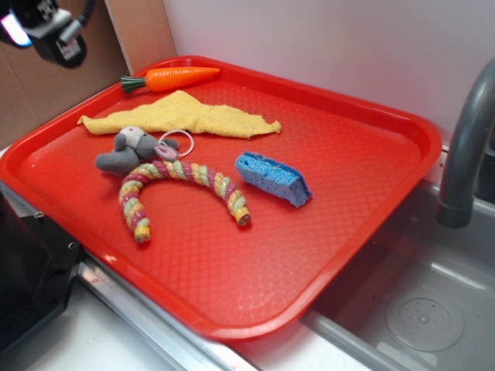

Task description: Grab the gray animal.

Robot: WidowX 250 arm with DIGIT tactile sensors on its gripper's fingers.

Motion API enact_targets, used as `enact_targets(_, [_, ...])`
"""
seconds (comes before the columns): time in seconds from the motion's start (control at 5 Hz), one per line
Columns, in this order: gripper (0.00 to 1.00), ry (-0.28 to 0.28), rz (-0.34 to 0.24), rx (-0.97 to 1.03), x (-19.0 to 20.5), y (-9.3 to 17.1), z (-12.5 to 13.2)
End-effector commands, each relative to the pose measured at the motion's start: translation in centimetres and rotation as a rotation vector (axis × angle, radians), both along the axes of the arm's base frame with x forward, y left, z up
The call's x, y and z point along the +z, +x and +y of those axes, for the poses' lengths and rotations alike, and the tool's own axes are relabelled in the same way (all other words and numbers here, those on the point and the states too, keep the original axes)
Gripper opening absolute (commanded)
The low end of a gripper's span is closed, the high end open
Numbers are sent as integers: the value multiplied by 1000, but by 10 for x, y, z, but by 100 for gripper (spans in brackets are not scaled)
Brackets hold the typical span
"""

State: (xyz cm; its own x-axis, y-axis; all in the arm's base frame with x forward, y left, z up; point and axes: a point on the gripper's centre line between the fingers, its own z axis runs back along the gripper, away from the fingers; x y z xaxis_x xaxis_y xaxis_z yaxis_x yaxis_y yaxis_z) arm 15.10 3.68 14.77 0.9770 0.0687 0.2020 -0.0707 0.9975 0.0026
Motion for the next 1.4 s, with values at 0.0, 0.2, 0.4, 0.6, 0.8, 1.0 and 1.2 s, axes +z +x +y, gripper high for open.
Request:
enact_targets(0.0, [100, -58, -39, -132, -51, 25, 7])
enact_targets(0.2, [100, -75, -9, -179, -76, 34, 1])
enact_targets(0.4, [100, -72, 45, -226, -103, 38, -4])
enact_targets(0.6, [100, -56, 87, -236, -118, 37, -8])
enact_targets(0.8, [0, -55, 95, -231, -121, 33, -10])
enact_targets(1.0, [0, -62, 89, -232, -116, 30, -11])
enact_targets(1.2, [0, -67, 117, -185, -98, 28, -14])
